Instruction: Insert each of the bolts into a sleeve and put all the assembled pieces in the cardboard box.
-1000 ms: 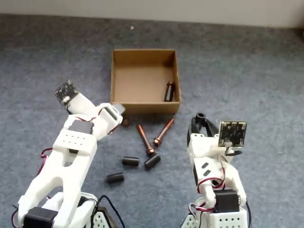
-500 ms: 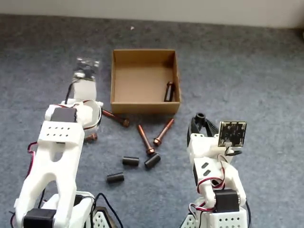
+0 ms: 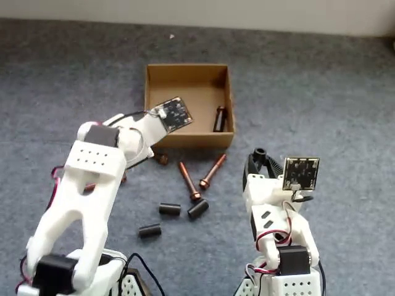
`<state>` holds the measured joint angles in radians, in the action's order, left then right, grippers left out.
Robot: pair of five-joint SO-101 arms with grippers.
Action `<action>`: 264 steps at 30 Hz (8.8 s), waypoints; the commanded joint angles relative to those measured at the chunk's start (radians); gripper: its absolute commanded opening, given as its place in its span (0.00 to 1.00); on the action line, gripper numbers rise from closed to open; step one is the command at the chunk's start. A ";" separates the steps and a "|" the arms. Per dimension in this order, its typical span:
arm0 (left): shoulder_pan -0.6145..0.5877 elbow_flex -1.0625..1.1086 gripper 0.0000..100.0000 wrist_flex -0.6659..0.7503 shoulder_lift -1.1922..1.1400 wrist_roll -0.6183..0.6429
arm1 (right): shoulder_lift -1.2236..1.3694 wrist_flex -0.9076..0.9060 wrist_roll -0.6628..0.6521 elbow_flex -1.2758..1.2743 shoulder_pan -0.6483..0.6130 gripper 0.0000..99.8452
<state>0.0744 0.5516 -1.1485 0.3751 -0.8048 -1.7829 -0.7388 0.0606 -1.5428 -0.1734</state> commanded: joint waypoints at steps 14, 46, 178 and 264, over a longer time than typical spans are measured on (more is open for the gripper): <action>0.051 -0.619 0.14 -0.471 -0.619 -0.473 | -0.008 0.035 -0.011 0.015 0.007 0.01; 0.065 -1.081 0.14 -0.377 -1.179 -0.420 | -0.008 0.035 -0.012 0.015 0.007 0.01; 0.394 0.719 0.01 0.370 1.290 1.160 | -0.018 0.274 -0.123 -0.085 -0.641 0.01; -0.191 1.078 0.20 0.373 1.291 0.910 | 1.627 0.510 -0.160 1.086 -0.225 0.15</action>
<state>-0.1066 1.6364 -0.7971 1.6563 0.1204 0.0015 -0.1143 -0.1005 -0.5148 -0.3943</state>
